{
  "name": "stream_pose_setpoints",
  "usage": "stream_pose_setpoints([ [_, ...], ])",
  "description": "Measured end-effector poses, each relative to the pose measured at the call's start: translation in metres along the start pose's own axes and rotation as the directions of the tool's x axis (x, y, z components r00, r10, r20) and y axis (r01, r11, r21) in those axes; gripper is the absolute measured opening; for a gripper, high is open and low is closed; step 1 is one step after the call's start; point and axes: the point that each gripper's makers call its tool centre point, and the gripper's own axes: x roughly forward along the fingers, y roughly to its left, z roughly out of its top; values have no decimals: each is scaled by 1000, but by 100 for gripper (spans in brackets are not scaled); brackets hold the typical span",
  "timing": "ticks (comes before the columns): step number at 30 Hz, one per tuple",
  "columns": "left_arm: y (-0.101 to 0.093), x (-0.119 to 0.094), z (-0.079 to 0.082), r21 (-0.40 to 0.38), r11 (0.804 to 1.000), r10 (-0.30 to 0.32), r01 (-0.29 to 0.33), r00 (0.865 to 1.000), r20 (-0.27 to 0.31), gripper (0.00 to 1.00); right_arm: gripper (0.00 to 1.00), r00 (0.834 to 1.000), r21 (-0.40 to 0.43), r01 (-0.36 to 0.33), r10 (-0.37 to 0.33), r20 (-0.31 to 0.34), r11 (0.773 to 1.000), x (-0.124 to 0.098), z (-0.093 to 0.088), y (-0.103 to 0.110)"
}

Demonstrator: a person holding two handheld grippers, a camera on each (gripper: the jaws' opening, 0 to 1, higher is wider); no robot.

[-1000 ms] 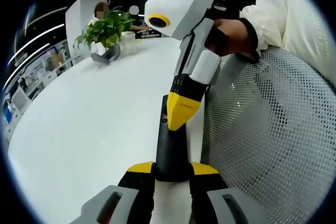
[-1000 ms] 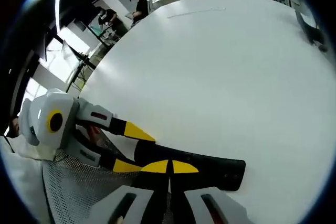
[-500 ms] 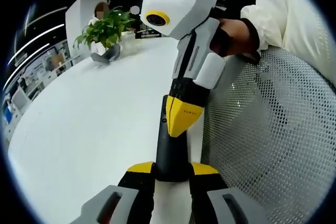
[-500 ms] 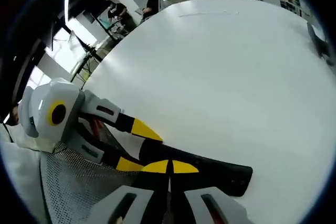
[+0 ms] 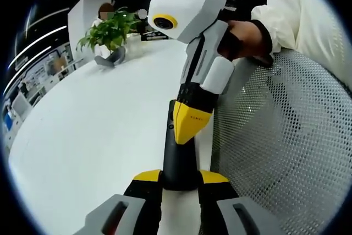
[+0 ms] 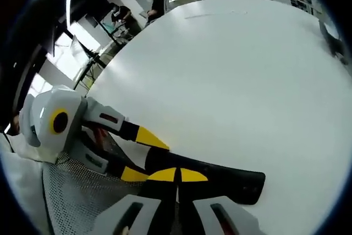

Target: Press the specified remote control buttons in sequence, fully releasing each button before pressing the next.

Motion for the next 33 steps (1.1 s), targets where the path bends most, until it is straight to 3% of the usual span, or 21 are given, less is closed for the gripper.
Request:
stream_pose_setpoints([
  [6,0,0,0,-3,1000,1,-1,1000,-1,25,0,1000,30,-14,14,9,999,0,1,0],
  [12,2,2,0,-19,1000,7,-7,1000,-13,25,0,1000,-27,-2,2,-5,1000,-1,2,3],
  [15,3,3,1,-35,999,22,-23,1000,-17,26,0,997,-39,-20,22,69,999,-7,15,7],
  [17,4,4,2,-39,999,26,-27,999,-20,27,0,992,-41,10,-5,129,999,-17,24,3],
  [20,5,5,4,-44,998,34,-35,999,-21,28,3,970,-79,118,-98,221,990,-30,39,-11],
  [22,5,6,4,-46,998,36,-37,999,-23,27,8,961,-80,141,-117,251,987,-35,44,-14],
  [28,6,9,6,-44,998,42,-43,999,-29,25,9,916,-126,239,-181,358,963,-59,61,-17],
  [30,6,9,6,-45,998,41,-42,999,-31,24,12,895,-134,269,-196,400,954,-70,66,-16],
  [33,6,10,6,-41,998,38,-39,999,-31,24,21,847,-132,335,-236,477,933,-92,70,-16],
])
